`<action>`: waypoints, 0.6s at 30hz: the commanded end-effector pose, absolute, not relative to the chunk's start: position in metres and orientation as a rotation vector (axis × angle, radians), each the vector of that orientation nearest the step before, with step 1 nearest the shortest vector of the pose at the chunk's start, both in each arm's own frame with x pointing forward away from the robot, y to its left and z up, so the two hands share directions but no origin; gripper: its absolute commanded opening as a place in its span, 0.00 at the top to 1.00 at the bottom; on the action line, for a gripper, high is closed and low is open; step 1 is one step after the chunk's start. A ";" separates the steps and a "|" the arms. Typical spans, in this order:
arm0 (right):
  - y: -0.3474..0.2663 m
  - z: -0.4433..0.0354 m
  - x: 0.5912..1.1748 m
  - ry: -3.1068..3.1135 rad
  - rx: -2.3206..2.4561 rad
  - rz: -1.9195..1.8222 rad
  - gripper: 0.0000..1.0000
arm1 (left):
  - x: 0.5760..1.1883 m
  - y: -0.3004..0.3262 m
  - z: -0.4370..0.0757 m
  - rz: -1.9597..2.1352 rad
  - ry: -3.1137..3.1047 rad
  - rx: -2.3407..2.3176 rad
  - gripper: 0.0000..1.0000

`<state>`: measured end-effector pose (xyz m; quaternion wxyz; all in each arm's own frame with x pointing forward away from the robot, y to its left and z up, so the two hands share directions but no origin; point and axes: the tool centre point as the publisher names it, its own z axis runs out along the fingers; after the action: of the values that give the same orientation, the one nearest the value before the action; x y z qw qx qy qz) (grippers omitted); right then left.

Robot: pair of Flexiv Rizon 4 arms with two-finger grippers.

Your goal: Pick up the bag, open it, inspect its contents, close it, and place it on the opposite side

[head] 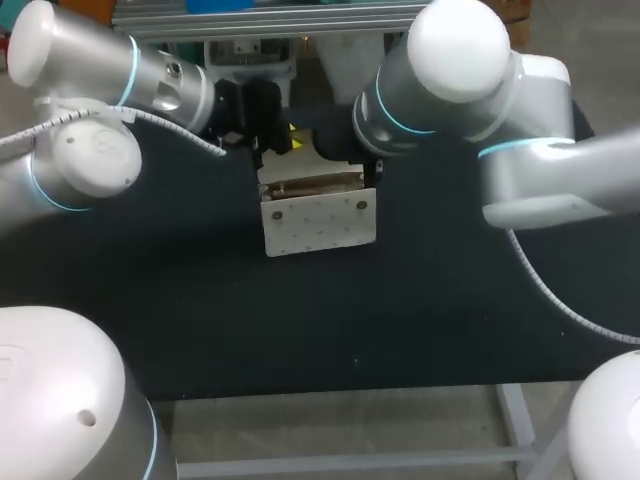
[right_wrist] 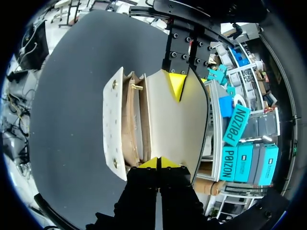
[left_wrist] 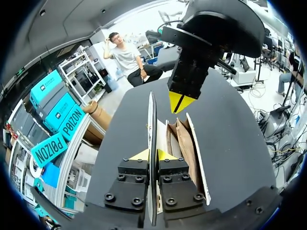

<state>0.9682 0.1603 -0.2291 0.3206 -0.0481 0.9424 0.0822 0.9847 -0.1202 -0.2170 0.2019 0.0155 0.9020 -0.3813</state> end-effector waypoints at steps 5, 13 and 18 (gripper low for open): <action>0.144 -0.206 0.937 2.305 -0.102 0.236 1.00 | 0.975 -0.118 -0.197 -1.100 2.627 0.073 1.00; 0.142 -0.202 0.923 2.282 -0.112 0.238 1.00 | 0.982 -0.126 -0.219 -1.145 2.779 0.096 1.00; 0.140 -0.204 0.917 2.290 -0.111 0.232 1.00 | 0.992 -0.133 -0.239 -1.156 2.855 0.100 1.00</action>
<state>0.9215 0.1430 -0.2016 0.3874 -0.0454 0.9165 0.0894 0.9742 -0.1215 -0.2296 0.0743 0.0154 0.9238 -0.3752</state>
